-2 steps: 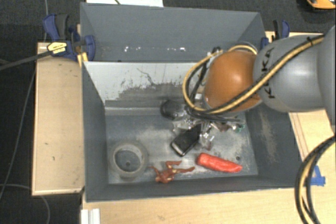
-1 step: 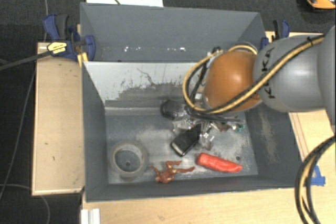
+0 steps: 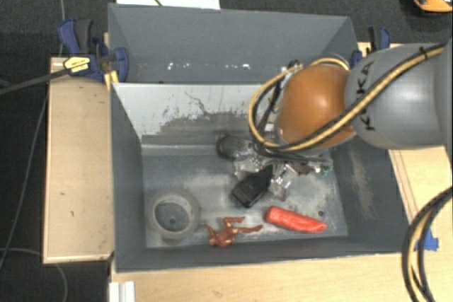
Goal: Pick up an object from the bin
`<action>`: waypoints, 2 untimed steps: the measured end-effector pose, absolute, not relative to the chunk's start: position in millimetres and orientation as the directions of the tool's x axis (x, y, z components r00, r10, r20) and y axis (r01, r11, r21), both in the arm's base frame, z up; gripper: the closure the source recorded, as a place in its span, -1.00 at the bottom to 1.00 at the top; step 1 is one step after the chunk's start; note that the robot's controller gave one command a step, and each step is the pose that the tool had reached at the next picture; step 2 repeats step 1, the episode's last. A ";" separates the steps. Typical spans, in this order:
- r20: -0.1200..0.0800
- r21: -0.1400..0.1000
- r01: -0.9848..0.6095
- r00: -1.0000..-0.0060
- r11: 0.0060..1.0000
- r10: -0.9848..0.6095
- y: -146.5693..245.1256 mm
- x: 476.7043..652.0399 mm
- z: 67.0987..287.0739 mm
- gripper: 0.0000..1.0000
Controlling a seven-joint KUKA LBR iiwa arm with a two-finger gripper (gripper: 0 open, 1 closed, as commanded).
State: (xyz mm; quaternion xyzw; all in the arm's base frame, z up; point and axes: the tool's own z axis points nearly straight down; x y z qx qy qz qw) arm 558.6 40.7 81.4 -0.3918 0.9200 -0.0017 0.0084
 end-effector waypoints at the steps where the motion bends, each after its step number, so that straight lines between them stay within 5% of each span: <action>1: -0.014 -0.008 -0.719 -0.695 0.695 -0.719 40.9 558.1 107.7 1.00; 2: -0.014 -0.008 -0.719 -0.695 0.695 -0.719 40.9 558.1 107.7 1.00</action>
Offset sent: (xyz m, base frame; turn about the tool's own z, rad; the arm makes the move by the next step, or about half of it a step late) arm -0.0005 0.0002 0.1101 0.0019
